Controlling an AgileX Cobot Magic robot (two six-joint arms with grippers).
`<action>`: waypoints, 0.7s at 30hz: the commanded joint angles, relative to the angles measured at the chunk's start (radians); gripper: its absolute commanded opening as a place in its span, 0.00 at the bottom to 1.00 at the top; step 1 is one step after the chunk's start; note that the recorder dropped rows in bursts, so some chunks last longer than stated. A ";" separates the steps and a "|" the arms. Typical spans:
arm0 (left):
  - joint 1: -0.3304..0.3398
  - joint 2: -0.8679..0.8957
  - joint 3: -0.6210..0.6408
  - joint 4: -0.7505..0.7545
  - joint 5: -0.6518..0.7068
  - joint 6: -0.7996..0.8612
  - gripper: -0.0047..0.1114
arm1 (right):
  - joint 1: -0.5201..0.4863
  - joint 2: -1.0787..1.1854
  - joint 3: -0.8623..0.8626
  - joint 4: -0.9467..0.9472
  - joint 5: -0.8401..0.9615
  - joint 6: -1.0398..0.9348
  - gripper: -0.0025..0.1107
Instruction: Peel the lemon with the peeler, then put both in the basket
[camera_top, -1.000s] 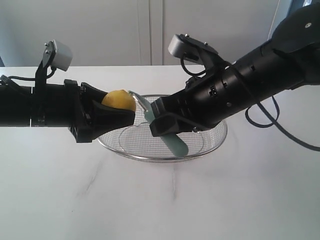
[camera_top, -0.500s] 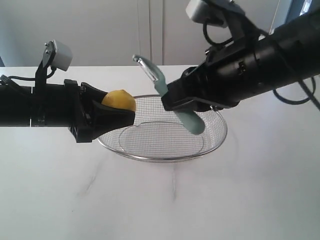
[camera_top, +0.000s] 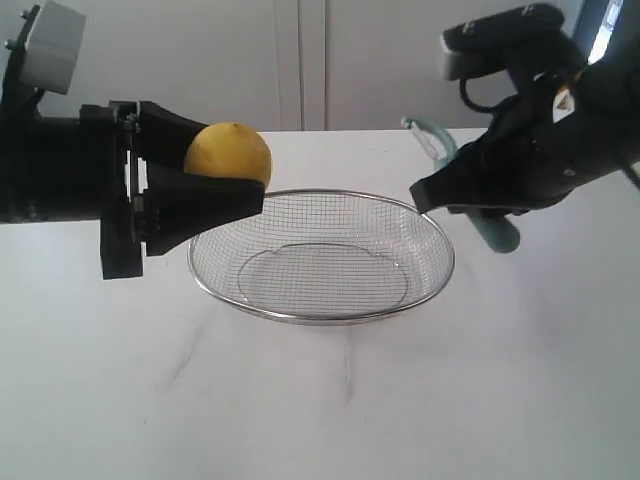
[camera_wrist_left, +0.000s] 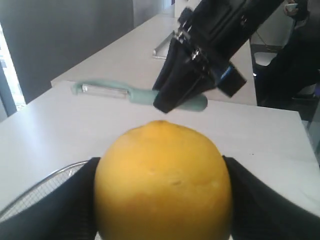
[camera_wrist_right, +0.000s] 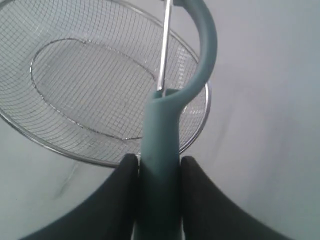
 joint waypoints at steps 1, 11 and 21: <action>-0.002 -0.052 -0.005 -0.008 -0.061 0.037 0.04 | -0.001 0.112 0.002 0.219 -0.014 -0.104 0.02; -0.002 -0.056 -0.005 0.008 -0.097 0.037 0.04 | -0.001 0.209 0.002 0.949 0.123 -0.661 0.02; -0.002 -0.046 -0.003 0.041 -0.188 -0.050 0.04 | -0.001 0.239 0.002 0.986 0.144 -0.672 0.02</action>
